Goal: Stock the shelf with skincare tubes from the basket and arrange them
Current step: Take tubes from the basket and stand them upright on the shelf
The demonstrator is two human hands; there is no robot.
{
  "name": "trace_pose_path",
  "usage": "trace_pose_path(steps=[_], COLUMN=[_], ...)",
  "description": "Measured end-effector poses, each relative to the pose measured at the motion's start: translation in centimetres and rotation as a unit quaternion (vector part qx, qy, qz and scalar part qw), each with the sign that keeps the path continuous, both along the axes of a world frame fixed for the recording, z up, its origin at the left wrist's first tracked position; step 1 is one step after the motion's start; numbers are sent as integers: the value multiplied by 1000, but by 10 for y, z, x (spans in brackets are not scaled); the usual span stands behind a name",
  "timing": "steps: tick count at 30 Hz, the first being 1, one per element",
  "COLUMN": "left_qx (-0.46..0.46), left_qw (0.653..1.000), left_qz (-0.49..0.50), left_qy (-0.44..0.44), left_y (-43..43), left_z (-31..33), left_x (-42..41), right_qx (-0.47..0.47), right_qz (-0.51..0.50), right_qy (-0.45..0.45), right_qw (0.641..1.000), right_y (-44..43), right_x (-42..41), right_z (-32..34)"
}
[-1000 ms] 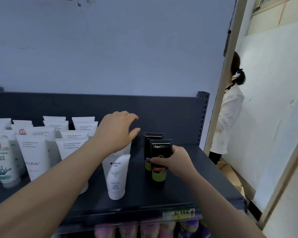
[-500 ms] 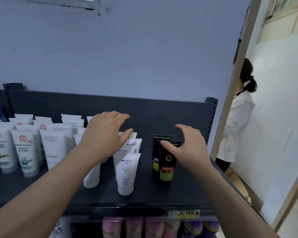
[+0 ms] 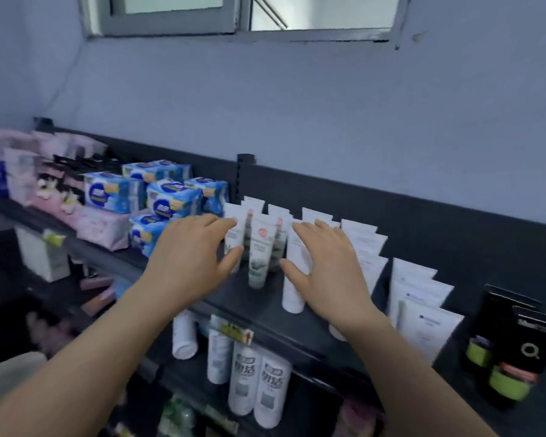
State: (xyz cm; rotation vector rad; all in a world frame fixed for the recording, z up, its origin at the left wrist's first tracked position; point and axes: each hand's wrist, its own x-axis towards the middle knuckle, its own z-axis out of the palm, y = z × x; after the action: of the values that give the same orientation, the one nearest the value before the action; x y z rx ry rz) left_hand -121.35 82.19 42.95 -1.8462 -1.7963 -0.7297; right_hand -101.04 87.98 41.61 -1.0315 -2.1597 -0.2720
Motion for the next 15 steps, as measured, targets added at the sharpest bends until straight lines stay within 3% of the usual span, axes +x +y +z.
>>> trace_pose_path(steps=[6, 15], left_qx=[-59, -119], left_qw=[989, 941], left_qz=[138, 307], left_qy=[-6, -76], left_y=[-62, -174], left_z=[-32, -93], left_x=[-146, -369], right_qx=[-33, -127], right_qz=[124, 248], right_qy=[-38, -65], right_qw=[991, 958], right_y=[-10, -60], right_x=[-158, -404], right_z=[-34, -109])
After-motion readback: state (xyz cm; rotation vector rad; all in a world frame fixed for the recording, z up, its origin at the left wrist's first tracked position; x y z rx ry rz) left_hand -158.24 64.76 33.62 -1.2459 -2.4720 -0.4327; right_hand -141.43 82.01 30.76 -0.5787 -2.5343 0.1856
